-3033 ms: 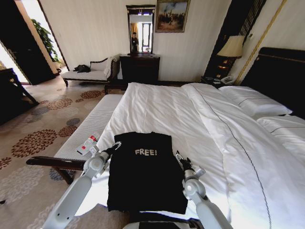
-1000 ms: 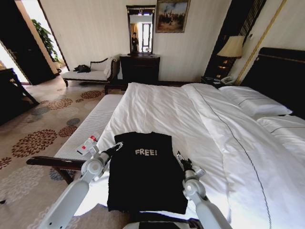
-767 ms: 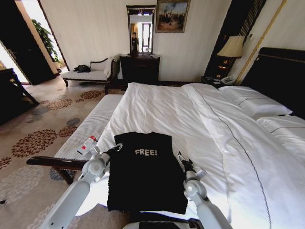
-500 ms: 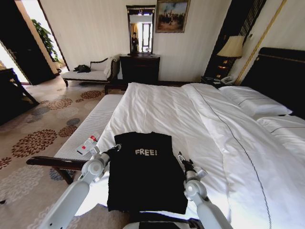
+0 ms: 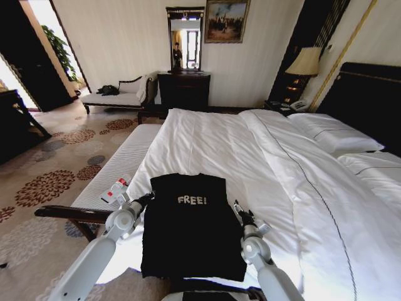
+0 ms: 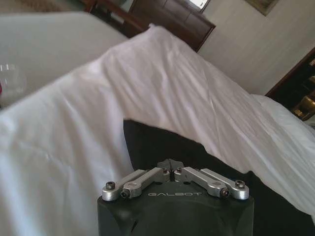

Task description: Fold the clothes on the bed.

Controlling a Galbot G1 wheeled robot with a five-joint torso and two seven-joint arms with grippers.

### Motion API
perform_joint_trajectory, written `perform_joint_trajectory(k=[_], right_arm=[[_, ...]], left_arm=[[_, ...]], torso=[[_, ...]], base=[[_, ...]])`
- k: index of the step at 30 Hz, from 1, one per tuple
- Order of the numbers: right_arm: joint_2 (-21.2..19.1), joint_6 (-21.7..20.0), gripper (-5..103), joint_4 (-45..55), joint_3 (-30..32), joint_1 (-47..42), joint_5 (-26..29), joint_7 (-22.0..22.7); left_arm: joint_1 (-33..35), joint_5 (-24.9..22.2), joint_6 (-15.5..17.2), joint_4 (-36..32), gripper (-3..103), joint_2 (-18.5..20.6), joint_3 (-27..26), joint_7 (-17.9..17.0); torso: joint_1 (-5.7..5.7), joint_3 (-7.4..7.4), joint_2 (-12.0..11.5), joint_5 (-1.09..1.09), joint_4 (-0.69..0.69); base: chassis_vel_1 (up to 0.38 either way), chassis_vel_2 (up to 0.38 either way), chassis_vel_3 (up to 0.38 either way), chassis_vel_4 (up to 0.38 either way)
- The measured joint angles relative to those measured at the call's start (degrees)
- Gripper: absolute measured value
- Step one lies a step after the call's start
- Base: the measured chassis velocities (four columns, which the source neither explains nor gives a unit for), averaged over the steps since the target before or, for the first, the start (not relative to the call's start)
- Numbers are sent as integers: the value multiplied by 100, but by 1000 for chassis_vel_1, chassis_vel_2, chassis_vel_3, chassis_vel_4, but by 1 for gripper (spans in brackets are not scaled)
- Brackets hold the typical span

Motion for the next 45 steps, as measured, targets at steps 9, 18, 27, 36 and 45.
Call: perform_joint_trajectory(k=[9, 18, 27, 36, 45], right_arm=[[63, 0, 100, -44, -14, 20, -32, 22], [81, -6, 100, -65, -21, 32, -62, 39], [126, -9, 100, -58, 6, -12, -110, 66], [160, -10, 100, -34, 26, -51, -150, 91], [199, -13, 100, 2, 35, -109, -201, 112]], left_arm=[[41, 1289, -427, 52, 31, 383, 58, 480], [148, 1761, -611, 208, 64, 476, 204, 801], [139, 1911, -641, 281, 98, 500, 392, 860], [174, 1884, -641, 297, 70, 457, 449, 871], [256, 1812, -634, 278, 37, 448, 421, 867]], torso=[[0, 0, 0, 0, 0], [-1, 0, 0, 0, 1], [0, 0, 0, 0, 1], [0, 0, 0, 0, 1], [0, 0, 0, 0, 0]], base=[[0, 0, 0, 0], [0, 0, 0, 0], [0, 0, 0, 0], [0, 0, 0, 0], [0, 0, 0, 0]])
